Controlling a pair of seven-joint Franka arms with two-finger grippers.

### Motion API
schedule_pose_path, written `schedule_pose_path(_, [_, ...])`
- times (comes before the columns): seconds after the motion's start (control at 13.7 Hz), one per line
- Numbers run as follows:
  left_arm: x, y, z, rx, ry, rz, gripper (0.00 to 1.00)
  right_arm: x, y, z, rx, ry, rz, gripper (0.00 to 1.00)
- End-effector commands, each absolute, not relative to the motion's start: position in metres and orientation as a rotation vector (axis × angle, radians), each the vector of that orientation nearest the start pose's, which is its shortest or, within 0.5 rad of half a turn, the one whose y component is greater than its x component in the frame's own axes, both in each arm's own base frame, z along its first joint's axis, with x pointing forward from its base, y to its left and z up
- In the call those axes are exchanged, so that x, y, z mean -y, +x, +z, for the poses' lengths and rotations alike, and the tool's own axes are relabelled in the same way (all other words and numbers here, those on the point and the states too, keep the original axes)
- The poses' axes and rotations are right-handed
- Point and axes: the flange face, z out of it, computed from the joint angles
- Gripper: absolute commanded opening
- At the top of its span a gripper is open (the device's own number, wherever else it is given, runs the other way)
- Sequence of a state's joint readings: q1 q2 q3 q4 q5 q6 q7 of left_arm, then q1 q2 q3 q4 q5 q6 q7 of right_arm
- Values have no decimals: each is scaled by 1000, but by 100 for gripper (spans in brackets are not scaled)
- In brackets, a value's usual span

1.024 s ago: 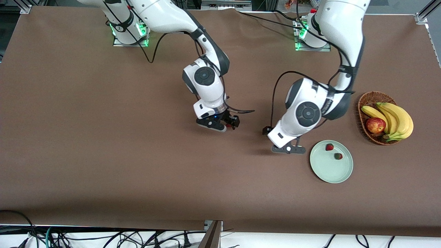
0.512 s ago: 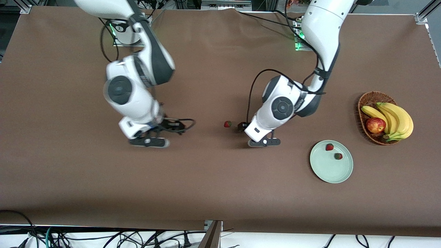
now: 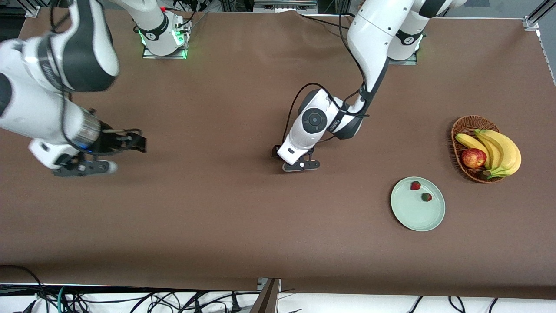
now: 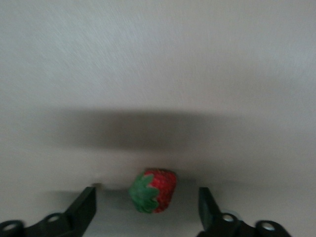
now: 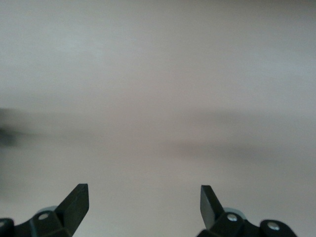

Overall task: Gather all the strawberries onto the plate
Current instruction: 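Grasp the last strawberry with the left gripper while the right gripper retracts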

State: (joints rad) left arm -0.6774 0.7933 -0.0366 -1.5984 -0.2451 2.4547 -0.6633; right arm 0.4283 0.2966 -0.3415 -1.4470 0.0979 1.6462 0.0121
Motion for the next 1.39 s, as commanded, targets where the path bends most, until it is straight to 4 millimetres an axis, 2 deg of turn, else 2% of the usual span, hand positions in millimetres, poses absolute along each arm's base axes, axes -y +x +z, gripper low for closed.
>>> schedule_pose_path(0.0, [462,529,167,264,-3319,98,60,-68,609,555,124,-3165,143,100])
schedule_pose_path(0.22, [460,531,169,252,-3319,91,26,-67,593,575,145,-3144,128,100])
schedule_pose_path(0.37, [457,533,168,251,-3318,90,1,-50,584,583,116,-3140,131,100])
schedule_pose_path(0.44, [455,536,170,257,-3318,86,0,-43,576,596,97,-3137,101,100])
schedule_pose_path(0.66, [444,547,179,276,-3318,65,0,-33,565,603,77,-3131,94,100])
schedule_pose_path(0.8, [430,561,197,254,-3334,31,0,-30,567,599,77,-3133,117,100])
schedule_pose_path(0.88, [409,576,208,248,-3328,22,0,-29,567,601,72,-3135,127,100])
schedule_pose_path(1.02, [372,599,229,76,-3330,39,0,-31,572,601,73,-3141,122,100])
schedule_pose_path(1.17, [321,623,246,-19,-3322,67,0,-26,573,600,58,-3141,124,100])
schedule_pose_path(1.32, [272,638,257,-71,-3308,110,0,-26,573,601,58,-3141,120,100])
